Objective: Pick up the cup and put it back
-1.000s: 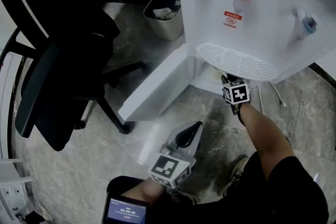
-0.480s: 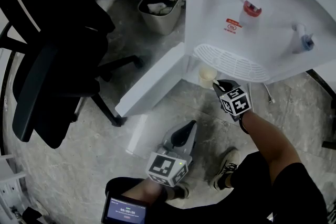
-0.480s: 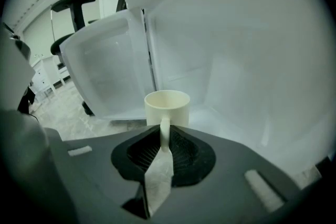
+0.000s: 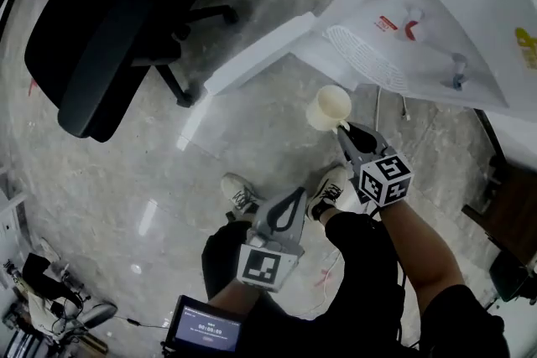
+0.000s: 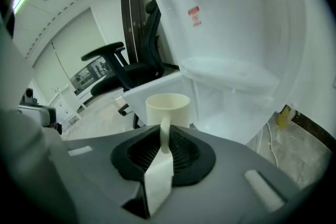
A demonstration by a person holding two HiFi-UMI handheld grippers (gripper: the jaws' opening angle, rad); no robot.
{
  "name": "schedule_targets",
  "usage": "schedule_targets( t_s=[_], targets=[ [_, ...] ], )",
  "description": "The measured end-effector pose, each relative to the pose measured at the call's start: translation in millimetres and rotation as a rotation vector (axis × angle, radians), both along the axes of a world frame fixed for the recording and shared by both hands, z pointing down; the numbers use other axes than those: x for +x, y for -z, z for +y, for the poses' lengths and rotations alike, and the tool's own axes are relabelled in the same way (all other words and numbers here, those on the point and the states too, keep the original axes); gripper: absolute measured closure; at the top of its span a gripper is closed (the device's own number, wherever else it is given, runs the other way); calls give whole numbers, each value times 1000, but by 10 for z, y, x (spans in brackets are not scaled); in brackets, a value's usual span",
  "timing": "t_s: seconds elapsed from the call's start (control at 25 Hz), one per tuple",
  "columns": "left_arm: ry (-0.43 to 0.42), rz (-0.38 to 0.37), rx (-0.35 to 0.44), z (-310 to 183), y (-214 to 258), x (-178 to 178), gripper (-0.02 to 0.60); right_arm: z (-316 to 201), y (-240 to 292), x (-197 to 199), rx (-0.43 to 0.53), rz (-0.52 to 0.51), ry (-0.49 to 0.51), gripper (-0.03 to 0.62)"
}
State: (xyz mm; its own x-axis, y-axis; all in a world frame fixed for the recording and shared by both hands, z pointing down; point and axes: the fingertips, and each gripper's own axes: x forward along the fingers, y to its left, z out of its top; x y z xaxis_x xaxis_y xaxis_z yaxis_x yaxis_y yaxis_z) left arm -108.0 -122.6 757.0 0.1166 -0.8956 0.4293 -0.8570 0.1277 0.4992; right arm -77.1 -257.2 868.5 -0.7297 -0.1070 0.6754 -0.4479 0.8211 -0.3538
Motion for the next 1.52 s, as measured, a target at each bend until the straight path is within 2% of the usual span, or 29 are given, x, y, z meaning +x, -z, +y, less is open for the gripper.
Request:
schedule_targets(
  t_s=[0.2,0.28,0.44,0.52,0.68,0.76,0.92,1.08,1.28,1.52],
  targets=[
    [-66,-3,-56,313,1038,78,577,143,1215,38,12,-41,-50,538],
    [-82,1,-56,365,1479,73,577,173,1701,84,19,-53,-64,537],
    [-153,-110,18,255,2228,-20,577,9,2707,24,130,-133,-24,537],
    [-134,-128,30,204,2594,-13,575,-20,3213,79,162,-178,0,537],
    [-8,-29,39,55,3325,26,577,-16,4108,235,192,-280,60,537],
    [18,-34,66,23,3643,115,577,25,4447,355,221,-318,105,537],
    [61,-125,132,56,4141,189,575,135,4893,538,251,-380,177,537],
    [39,-195,146,230,4332,301,577,331,5127,659,230,-409,177,537],
    [14,-226,164,492,4544,195,575,628,5308,734,240,-424,105,537],
    [-100,-231,258,991,4668,4,577,1242,5470,696,316,-427,-42,537]
  ],
)
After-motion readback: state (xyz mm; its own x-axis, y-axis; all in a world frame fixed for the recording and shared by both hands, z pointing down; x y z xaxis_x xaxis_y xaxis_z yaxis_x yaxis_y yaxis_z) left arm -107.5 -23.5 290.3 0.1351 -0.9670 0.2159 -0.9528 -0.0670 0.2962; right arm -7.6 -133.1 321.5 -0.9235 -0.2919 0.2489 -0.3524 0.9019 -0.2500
